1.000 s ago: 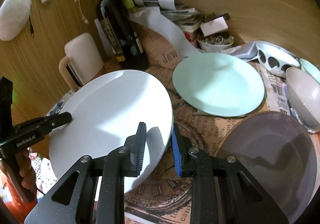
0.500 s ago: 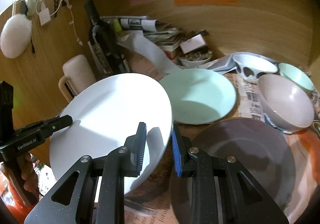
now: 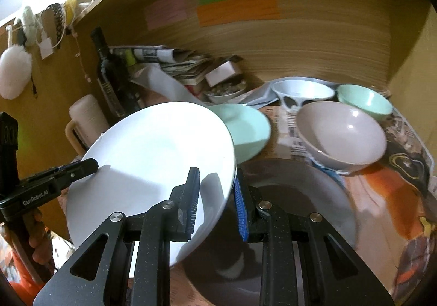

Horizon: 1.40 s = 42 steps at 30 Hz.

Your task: Organize plates and bowls

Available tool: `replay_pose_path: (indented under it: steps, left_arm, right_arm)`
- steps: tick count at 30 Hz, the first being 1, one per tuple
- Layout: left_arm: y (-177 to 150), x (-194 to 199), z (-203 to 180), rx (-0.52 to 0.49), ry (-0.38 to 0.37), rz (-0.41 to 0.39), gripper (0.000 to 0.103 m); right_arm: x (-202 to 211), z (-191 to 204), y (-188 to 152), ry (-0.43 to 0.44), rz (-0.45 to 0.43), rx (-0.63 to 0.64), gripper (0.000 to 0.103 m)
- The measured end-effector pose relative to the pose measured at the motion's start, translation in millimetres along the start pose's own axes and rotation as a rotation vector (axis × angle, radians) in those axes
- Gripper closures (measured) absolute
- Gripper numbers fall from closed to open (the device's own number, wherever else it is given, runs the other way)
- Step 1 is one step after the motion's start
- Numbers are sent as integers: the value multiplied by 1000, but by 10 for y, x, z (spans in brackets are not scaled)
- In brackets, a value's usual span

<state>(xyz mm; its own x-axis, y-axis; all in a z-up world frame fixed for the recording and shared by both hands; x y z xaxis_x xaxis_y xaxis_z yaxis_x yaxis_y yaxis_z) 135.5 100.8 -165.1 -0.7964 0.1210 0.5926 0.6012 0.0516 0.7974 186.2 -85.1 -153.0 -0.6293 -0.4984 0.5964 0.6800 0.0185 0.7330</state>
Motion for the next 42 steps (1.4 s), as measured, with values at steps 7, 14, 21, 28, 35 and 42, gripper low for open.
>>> replay_pose_path:
  steps: [7, 14, 21, 28, 35, 42]
  left_arm:
    - [51, -119, -283, -27, -38, 5, 82]
    - [49, -276, -535, -52, -64, 27, 82]
    - [6, -419, -729, -74, -78, 54, 82]
    - [-67, -558, -879, -97, -88, 89, 82]
    - [-153, -700, -961, -105, -96, 124, 82]
    - [-271, -830, -1016, -118, -102, 164, 82]
  right_arm:
    - [145, -278, 28, -34, -19, -30, 81]
    - [244, -542, 6, -64, -18, -50, 81]
    - [246, -759, -68, -87, 1, -79, 81]
    - [243, -954, -176, -105, 27, -109, 81]
    - [201, -1115, -289, -124, 58, -136, 81]
    - [185, -1219, -344, -142, 71, -158, 81]
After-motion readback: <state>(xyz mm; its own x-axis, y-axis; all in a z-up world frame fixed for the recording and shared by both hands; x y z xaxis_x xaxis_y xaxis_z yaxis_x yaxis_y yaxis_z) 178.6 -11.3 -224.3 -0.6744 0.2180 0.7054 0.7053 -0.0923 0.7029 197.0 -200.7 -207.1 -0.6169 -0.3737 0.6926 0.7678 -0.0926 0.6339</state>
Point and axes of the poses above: each gripper's, at about its wrist camera, not at the fingertips, and x roughly against the way its jaws point, z to its left, y to its top, the point moved 9 cm from there along -x, roughly the way its jaws point, and after that the axes turned 10 degrees about -x, right-handed, at the moved point
